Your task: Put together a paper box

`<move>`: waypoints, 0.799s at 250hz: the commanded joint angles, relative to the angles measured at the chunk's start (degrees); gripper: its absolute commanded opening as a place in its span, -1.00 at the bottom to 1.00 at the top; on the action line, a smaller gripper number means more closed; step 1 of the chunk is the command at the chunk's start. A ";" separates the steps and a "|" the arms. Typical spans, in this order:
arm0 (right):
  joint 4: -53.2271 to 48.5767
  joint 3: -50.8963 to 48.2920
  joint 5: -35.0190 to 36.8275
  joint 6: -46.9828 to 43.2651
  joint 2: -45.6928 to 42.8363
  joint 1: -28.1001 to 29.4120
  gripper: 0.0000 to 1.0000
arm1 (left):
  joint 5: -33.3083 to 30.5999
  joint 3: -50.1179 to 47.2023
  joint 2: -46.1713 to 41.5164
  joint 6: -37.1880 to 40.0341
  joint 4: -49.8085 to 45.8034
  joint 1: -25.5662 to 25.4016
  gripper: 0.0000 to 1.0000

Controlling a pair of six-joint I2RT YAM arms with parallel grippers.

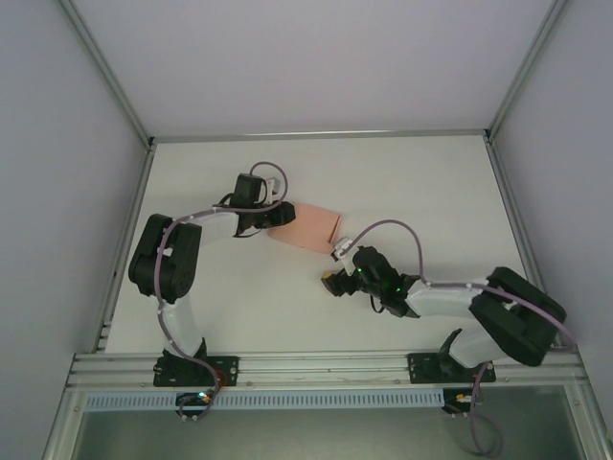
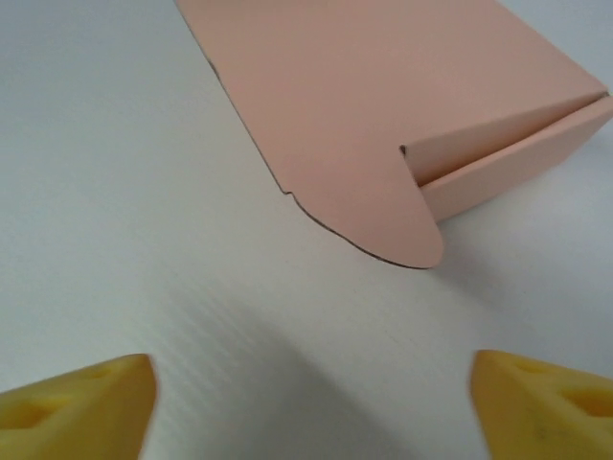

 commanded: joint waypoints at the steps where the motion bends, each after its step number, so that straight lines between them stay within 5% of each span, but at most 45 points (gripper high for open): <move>1: -6.89 1.66 -3.49 9.31 -4.72 -2.60 1.00 | -3.87 -3.24 2.91 0.18 -4.46 0.24 -0.31; 56: -15.72 12.21 -12.91 31.97 -1.64 -14.21 0.99 | -6.14 -7.27 2.64 -4.03 -2.79 0.16 -0.40; 108: -18.23 23.48 -22.20 37.32 11.53 -18.51 0.99 | -2.56 -13.45 2.71 -9.24 6.53 1.00 -0.55; 200: -8.74 26.50 -32.69 44.12 24.58 -20.49 0.99 | 0.55 -18.12 3.71 -12.29 13.10 3.93 -0.65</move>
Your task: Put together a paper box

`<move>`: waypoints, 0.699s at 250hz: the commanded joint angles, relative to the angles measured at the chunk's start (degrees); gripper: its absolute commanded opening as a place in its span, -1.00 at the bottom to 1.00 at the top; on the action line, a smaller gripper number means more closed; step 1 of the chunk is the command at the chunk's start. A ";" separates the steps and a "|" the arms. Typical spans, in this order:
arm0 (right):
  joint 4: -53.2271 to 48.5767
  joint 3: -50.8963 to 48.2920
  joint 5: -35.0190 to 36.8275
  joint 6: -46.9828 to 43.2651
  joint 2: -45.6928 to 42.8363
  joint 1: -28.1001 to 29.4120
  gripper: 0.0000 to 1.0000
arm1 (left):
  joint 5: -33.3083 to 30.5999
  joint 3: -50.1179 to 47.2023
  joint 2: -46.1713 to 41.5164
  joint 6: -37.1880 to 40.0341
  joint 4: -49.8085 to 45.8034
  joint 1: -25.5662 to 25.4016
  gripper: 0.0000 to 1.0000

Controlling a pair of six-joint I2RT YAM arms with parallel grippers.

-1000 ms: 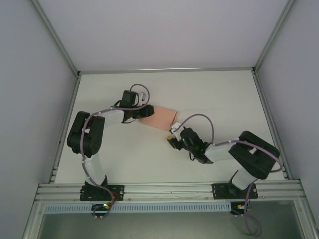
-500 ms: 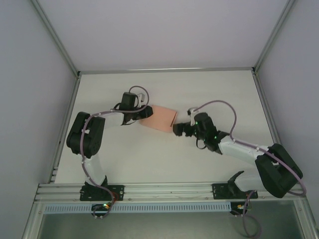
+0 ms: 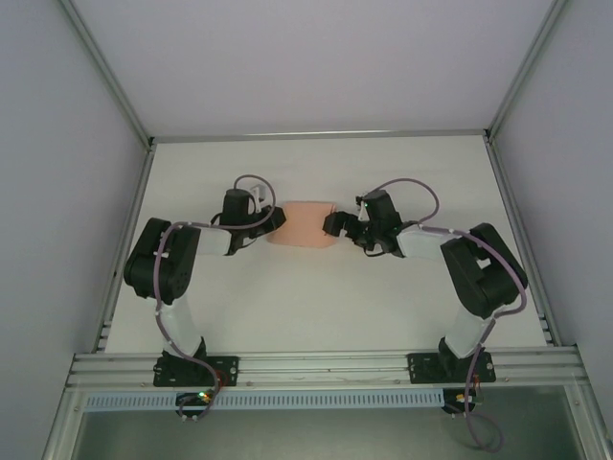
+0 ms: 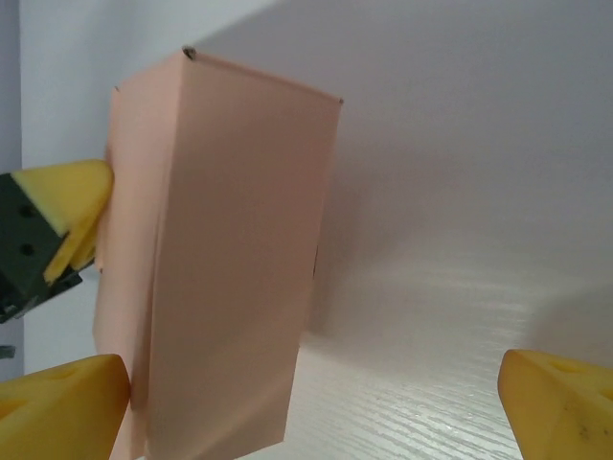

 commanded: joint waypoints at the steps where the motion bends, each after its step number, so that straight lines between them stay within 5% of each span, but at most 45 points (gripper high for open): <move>1: 3.96 2.26 -5.79 3.15 3.49 0.19 0.98 | -1.60 -4.25 4.60 -1.41 -10.98 0.94 -0.65; 39: 8.20 4.18 -9.10 2.44 6.88 0.11 0.88 | -1.19 -4.14 5.55 -1.48 -10.21 1.01 -0.68; 101: 15.98 3.88 -12.86 4.35 6.51 -0.38 0.16 | -0.70 -3.74 4.74 0.13 -9.17 0.94 -0.66; 175: 20.17 0.71 -15.93 9.76 2.15 -1.46 -0.22 | 4.95 -1.75 -2.82 3.37 -2.38 0.41 -0.41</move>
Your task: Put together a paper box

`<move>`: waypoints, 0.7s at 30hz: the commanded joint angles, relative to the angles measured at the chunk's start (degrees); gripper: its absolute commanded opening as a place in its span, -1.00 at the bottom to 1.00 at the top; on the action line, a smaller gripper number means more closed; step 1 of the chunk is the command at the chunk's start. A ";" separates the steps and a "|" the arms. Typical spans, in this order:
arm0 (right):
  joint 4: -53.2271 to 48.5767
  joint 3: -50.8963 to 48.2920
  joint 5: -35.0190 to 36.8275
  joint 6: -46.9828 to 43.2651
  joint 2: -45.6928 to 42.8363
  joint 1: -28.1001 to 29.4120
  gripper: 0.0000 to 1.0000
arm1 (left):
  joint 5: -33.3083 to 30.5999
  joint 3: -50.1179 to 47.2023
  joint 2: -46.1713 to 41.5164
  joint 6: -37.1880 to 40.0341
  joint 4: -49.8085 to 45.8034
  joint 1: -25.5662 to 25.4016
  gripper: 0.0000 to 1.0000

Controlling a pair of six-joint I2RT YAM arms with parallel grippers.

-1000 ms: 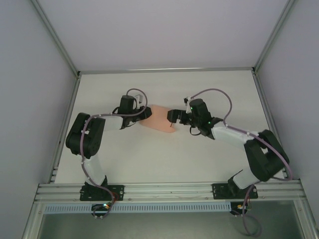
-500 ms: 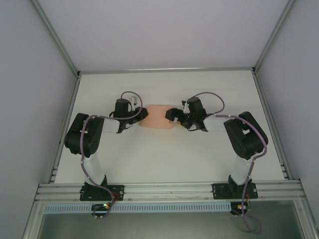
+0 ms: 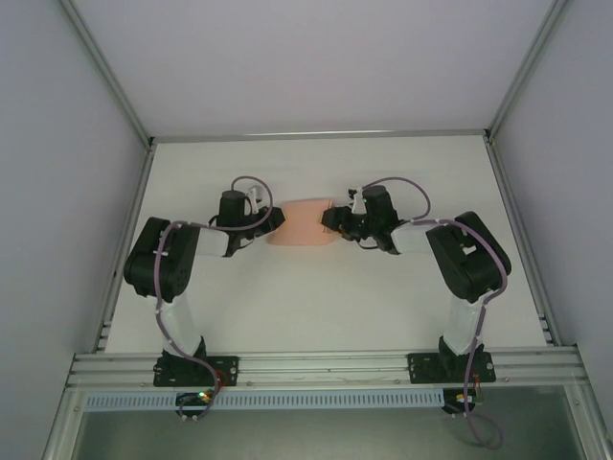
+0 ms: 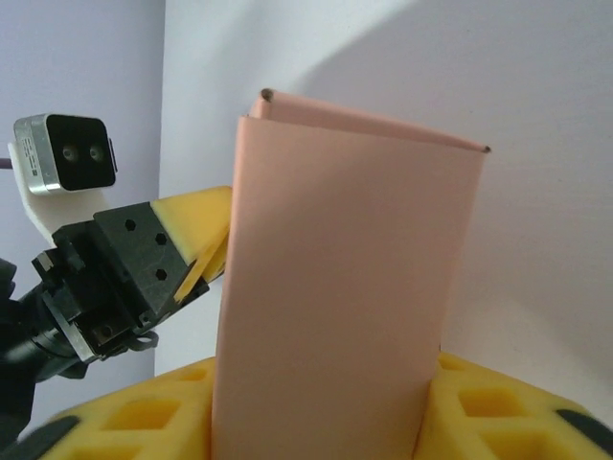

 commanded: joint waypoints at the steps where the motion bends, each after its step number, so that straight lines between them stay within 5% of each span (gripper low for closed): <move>1: 3.21 -0.58 -3.81 1.68 -4.18 -0.16 -0.22 | 1.51 -0.69 -3.28 3.61 -5.91 -0.64 -0.40; 3: -0.01 -0.69 -3.44 0.95 -6.32 -0.40 -0.22 | 1.40 0.09 -7.61 6.82 -7.74 -0.86 -0.15; 4: -1.71 -0.85 -3.05 0.65 -7.35 -0.70 -0.21 | 0.33 0.46 -9.96 8.64 -9.30 -1.03 0.09; 6: -7.05 -0.78 -2.28 0.08 -9.57 -1.72 -0.21 | -1.37 1.13 -14.99 14.79 -13.42 -1.56 0.93; 7: -8.72 -0.98 -2.44 -0.74 -10.60 -2.29 -0.21 | -2.25 1.50 -17.19 18.05 -15.63 -1.80 1.00; 11: -21.10 0.06 -4.03 1.29 -13.68 -5.89 -0.31 | -5.05 3.57 -23.90 34.55 -26.10 -4.46 1.00; 16: -39.00 3.71 -15.16 8.05 -13.48 -12.35 -0.37 | -9.89 3.45 -29.72 55.05 -31.64 -16.14 1.00; 21: -40.34 2.95 -26.85 13.76 -11.59 -16.07 -0.38 | -13.06 3.83 -30.85 66.96 -31.68 -22.94 1.00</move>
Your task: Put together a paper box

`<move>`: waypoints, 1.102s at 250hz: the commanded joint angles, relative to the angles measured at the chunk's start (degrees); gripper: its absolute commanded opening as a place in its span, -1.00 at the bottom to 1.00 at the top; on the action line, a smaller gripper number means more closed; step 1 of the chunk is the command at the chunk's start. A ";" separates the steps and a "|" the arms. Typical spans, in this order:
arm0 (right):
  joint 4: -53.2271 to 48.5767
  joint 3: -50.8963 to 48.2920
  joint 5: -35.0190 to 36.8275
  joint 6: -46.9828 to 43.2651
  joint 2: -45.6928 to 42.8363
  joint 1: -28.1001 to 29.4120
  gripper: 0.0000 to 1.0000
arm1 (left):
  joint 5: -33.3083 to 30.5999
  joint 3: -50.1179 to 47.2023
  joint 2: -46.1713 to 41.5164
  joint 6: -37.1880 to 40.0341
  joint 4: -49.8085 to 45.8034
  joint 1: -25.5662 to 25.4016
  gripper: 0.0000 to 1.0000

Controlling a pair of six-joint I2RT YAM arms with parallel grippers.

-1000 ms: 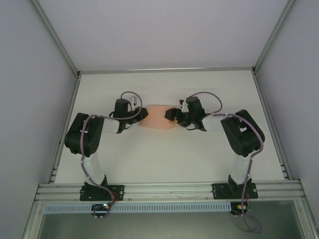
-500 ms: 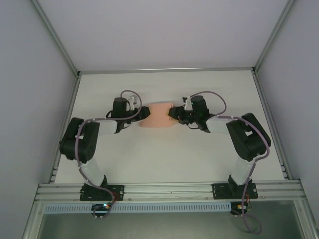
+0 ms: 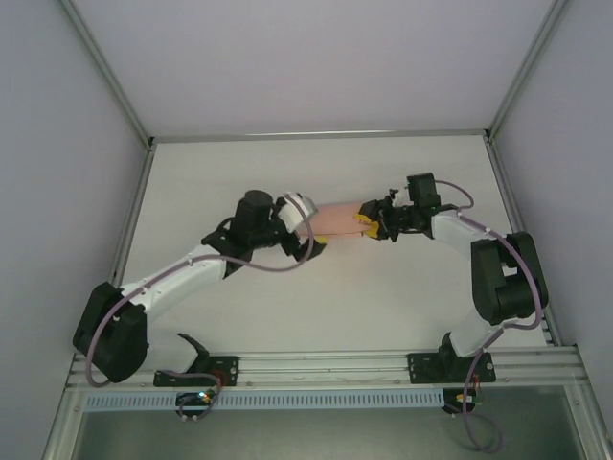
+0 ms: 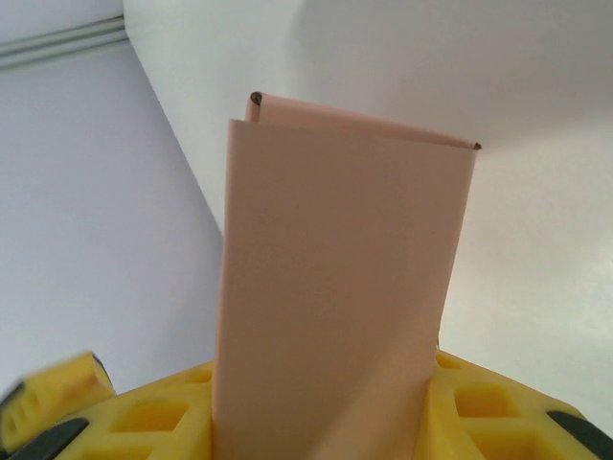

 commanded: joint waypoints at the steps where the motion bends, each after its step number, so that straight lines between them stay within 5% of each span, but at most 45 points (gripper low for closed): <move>1: -7.83 0.80 -11.23 4.77 1.27 -0.60 -0.38 | -3.21 1.59 0.15 14.41 -5.57 -1.05 1.00; 58: -10.41 2.98 -16.49 7.02 3.73 -1.18 -0.38 | -1.49 9.46 5.33 21.34 -19.19 -2.34 1.00; 178: -9.11 1.21 -21.05 11.45 2.96 -1.24 -0.39 | -8.13 8.94 8.37 25.32 -18.43 -2.83 1.00; 276: -11.40 1.72 -23.40 10.90 0.11 -1.03 -0.29 | -10.67 9.65 8.42 27.47 -16.81 -4.27 0.09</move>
